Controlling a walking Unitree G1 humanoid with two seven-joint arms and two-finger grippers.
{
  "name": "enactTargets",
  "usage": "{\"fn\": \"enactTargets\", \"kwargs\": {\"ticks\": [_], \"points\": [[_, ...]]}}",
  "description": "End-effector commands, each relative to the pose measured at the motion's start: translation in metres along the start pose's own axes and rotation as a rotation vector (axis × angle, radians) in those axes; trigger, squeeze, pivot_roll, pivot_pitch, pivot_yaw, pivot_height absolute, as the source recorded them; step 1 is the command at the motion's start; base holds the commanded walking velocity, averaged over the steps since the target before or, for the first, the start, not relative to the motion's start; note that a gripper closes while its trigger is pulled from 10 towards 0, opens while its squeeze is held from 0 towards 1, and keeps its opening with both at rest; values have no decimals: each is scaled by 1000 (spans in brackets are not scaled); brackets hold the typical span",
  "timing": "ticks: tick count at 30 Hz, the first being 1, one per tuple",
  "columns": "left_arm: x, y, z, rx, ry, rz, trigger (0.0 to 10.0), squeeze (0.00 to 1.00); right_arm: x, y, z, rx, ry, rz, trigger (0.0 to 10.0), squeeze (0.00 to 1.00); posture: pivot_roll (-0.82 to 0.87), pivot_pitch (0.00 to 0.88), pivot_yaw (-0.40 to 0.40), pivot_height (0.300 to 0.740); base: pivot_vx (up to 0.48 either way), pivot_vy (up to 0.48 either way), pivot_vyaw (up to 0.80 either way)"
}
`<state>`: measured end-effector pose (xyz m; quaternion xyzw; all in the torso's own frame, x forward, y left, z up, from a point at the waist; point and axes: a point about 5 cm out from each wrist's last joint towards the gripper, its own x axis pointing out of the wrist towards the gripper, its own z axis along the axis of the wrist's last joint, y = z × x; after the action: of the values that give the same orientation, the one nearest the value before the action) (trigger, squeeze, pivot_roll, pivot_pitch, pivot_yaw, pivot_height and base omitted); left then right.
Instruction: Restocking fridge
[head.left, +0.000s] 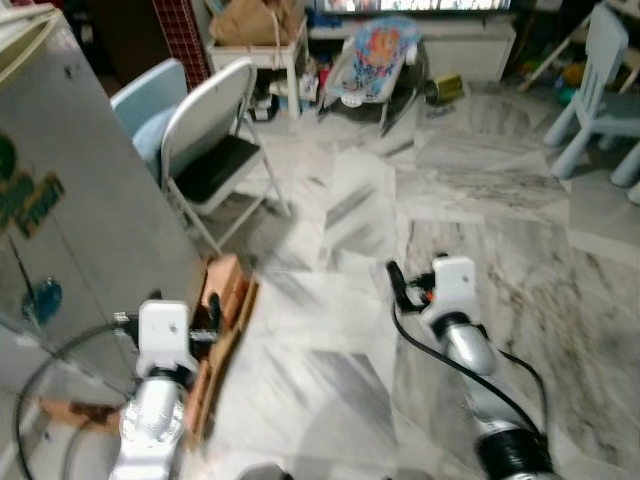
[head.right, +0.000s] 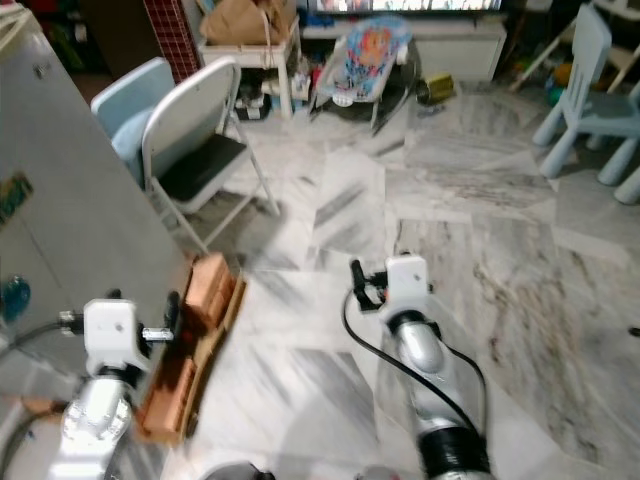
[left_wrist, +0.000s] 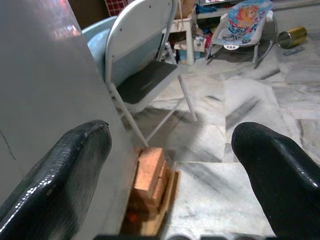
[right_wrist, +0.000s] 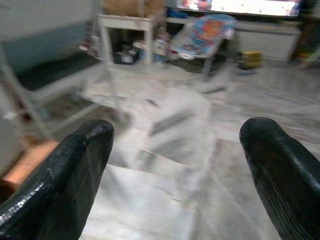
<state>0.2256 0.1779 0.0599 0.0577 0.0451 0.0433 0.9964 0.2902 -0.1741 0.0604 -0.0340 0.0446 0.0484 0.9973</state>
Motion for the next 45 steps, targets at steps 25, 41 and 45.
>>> {"fn": "enactTargets", "kwargs": {"ticks": [25, 41, 45], "points": [[-1, 9, -6, 40, 22, 11, 10000, 0, 0, 8, -2, 2, 13, 19, 10000, 0, -16, 46, 44, 740, 0, 344, 0], [-2, 1, -3, 30, 1, -36, 10000, 0, -1, 7, -4, 9, 25, 8, 10000, 0, -13, 52, 42, 740, 0, 470, 0], [-1, -1, -2, 33, -10, -48, 10000, 0, -1, 7, -4, 7, 26, 7, 10000, 0, -13, 52, 42, 740, 199, 201, 0]]}}
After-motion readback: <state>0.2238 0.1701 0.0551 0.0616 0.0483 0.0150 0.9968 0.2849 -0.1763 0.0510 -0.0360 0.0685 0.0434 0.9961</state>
